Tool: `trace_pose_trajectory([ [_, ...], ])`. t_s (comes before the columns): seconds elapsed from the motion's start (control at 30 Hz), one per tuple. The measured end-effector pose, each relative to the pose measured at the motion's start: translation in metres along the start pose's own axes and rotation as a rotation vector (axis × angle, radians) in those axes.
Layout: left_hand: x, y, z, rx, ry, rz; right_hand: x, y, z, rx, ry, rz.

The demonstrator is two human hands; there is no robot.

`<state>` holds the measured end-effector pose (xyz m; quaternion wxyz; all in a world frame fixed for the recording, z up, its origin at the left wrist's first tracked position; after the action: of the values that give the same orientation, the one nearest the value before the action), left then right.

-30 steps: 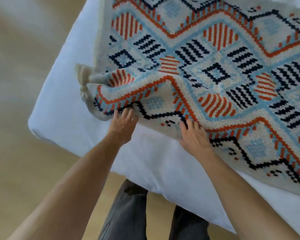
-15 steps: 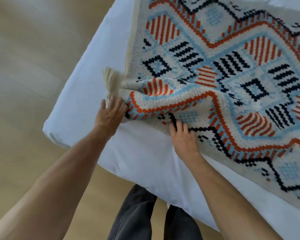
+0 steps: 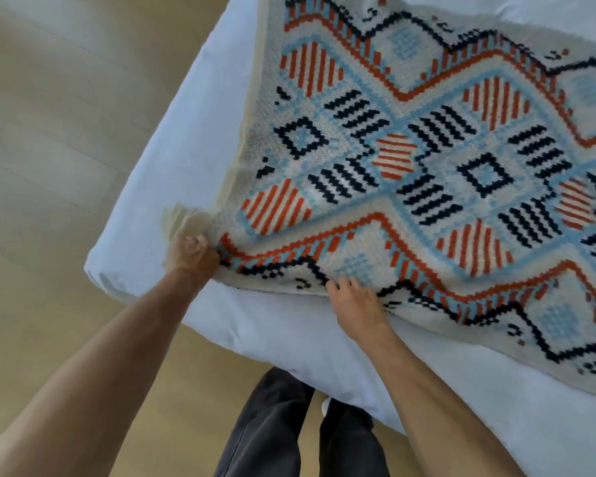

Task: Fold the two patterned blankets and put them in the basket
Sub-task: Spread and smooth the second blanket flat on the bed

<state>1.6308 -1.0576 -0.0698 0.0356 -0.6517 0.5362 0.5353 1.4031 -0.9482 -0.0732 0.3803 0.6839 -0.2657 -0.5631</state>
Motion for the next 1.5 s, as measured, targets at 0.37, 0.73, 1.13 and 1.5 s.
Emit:
trace_pose_trajectory([
  [0.37,-0.008,0.040,0.027,-0.125,-0.054,0.029,-0.041,0.006,0.025,0.142,-0.062,-0.015],
  [0.73,0.023,0.212,0.151,-0.094,-0.262,0.230,-0.122,0.030,0.220,0.125,-0.411,0.106],
  [1.13,0.017,0.371,0.340,-0.101,-0.322,0.325,-0.222,-0.017,0.432,0.127,-0.616,0.176],
  [1.5,0.049,0.502,0.466,-0.162,-0.271,0.412,-0.236,-0.024,0.640,0.132,-0.608,0.294],
])
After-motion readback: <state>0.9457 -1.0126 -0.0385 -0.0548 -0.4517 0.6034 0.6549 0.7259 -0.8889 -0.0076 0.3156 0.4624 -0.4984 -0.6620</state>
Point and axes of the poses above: each hand's wrist, its own x-axis towards the middle knuckle, its own y-axis out of the back of the hand, z = x × y, the point moved 6 cm from there along x, towards the middle knuckle, and after that the axes turned 2 degrees about y, right-handed, at the moved point
